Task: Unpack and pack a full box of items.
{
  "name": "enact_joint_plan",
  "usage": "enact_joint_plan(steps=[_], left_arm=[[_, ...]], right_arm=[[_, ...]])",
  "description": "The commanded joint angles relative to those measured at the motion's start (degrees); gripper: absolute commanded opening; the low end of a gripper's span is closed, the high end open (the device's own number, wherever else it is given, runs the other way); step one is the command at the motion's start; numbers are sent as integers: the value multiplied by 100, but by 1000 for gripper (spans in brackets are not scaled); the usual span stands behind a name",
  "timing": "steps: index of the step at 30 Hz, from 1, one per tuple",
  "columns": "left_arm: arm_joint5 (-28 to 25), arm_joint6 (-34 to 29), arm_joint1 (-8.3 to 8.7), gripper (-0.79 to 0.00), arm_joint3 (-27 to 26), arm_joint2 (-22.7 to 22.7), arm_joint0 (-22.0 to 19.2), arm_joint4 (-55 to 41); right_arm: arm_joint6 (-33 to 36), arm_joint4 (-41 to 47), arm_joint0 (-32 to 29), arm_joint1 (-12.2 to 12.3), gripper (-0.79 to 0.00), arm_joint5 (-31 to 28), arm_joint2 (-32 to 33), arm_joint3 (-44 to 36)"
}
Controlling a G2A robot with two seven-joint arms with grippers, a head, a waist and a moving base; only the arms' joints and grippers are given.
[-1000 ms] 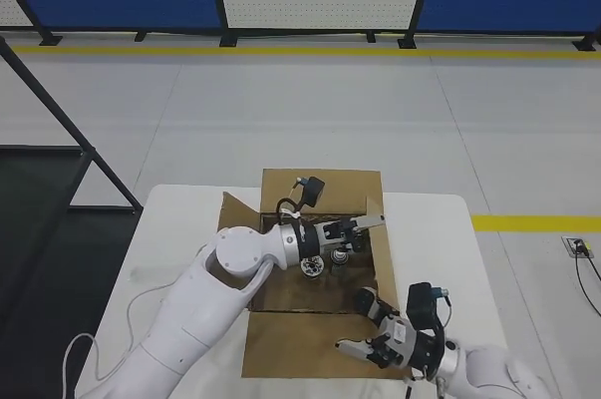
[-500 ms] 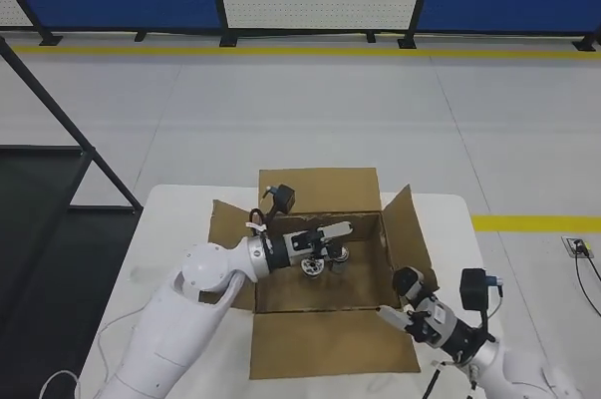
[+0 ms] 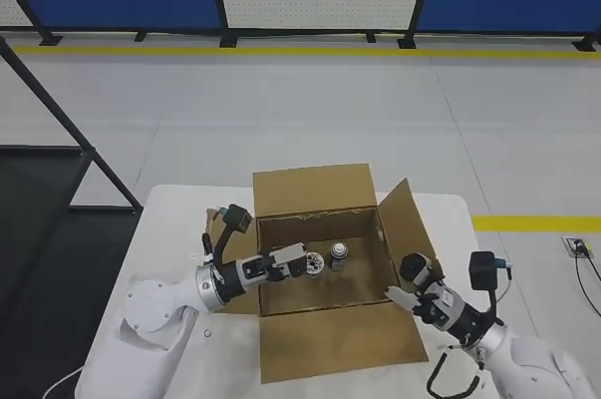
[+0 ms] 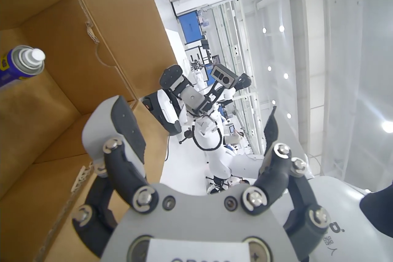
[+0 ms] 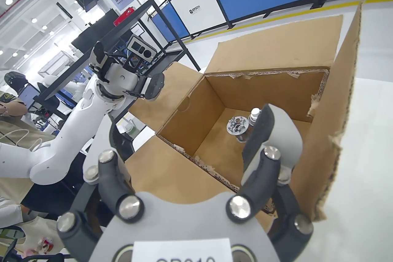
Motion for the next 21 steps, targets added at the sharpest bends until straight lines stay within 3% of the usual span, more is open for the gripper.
enact_joint_plan(steps=[1, 12, 21], left_arm=[[66, -89, 8, 0, -46, 82, 9, 105], [133, -44, 17, 0, -16, 365, -58, 360], [78, -26, 73, 0, -75, 158, 20, 265]], right_arm=[[33, -45, 10, 2, 0, 63, -11, -58], [-34, -730, 291, -10, 0, 1196, 29, -12], [839, -656, 927, 8, 0, 1716, -49, 674]])
